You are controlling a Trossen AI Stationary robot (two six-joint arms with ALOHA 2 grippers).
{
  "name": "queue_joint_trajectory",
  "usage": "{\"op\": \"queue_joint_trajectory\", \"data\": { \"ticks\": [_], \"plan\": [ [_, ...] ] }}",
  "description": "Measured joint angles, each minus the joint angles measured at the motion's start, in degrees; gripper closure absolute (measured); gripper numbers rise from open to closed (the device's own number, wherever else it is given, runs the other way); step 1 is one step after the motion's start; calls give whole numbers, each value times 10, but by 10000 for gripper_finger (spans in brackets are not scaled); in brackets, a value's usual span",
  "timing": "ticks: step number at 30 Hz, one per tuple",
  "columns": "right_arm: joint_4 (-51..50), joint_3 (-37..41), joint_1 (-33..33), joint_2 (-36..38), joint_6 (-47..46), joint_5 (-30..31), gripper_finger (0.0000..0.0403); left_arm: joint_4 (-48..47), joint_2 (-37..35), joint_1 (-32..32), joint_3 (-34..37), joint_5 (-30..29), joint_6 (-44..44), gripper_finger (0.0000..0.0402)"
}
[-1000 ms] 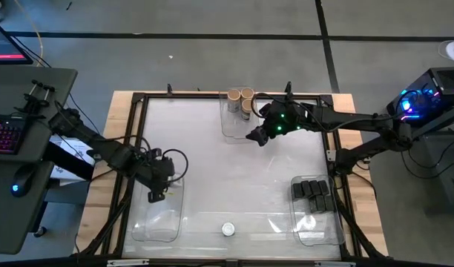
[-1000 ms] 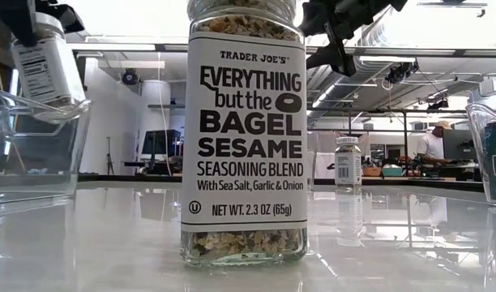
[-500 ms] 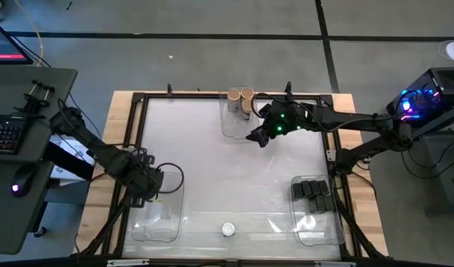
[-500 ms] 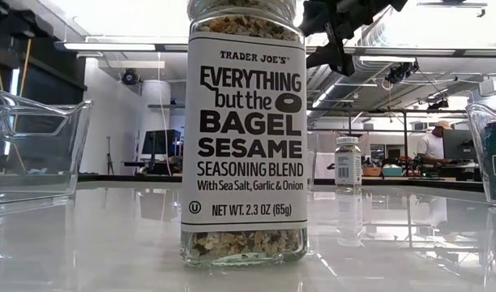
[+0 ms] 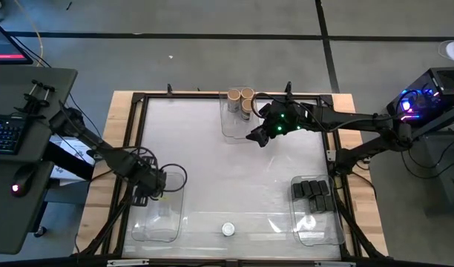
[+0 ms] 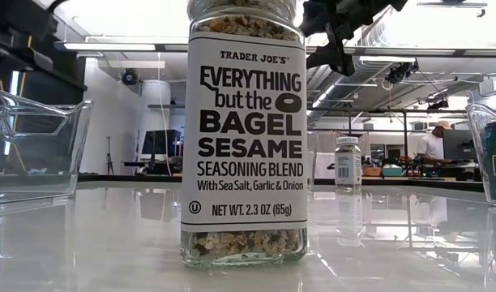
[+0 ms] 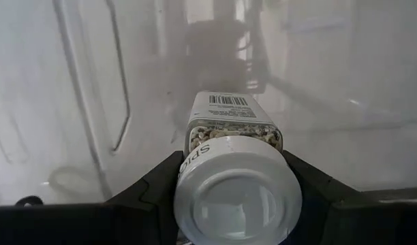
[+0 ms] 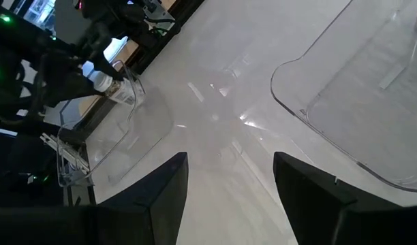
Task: Sort spices by type
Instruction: Put the white spice bottle into the left transparent bin
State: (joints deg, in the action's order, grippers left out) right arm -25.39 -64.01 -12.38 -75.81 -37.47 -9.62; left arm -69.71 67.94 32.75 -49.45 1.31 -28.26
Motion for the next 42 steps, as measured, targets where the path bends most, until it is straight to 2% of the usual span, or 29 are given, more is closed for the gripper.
{"op": "queue_joint_trajectory", "data": {
  "ticks": [3, 8, 13, 17, 26, 31, 34, 38, 42],
  "plan": [
    [0, 0, 0, 0, 0, 0, 191, -3, 0, -3, 11, -1, -1, 227],
    [0, 0, 0, 0, 0, 0, 191, -5, 0, -3, 16, -5, 0, 168],
    [0, 0, 0, 0, 0, 0, 191, -5, 0, -3, 16, -3, -1, 140],
    [0, 0, 0, 0, 0, 0, 191, -26, 0, -7, 4, 1, -1, 134],
    [0, 0, 0, 0, 4, -5, 191, -136, -4, -28, -99, -9, 1, 132],
    [0, 0, 0, 0, 4, -37, 191, -110, -4, -27, -151, -50, -29, 131],
    [0, 0, 2, 0, 3, -82, 191, -65, 2, -27, -167, -75, -29, 131],
    [6, 0, 53, 0, -5, -143, 191, -11, 40, -27, -180, -103, 12, 131],
    [36, 0, 148, 0, -20, -129, 191, -3, 87, -32, -194, -125, 52, 131]
  ]
}}
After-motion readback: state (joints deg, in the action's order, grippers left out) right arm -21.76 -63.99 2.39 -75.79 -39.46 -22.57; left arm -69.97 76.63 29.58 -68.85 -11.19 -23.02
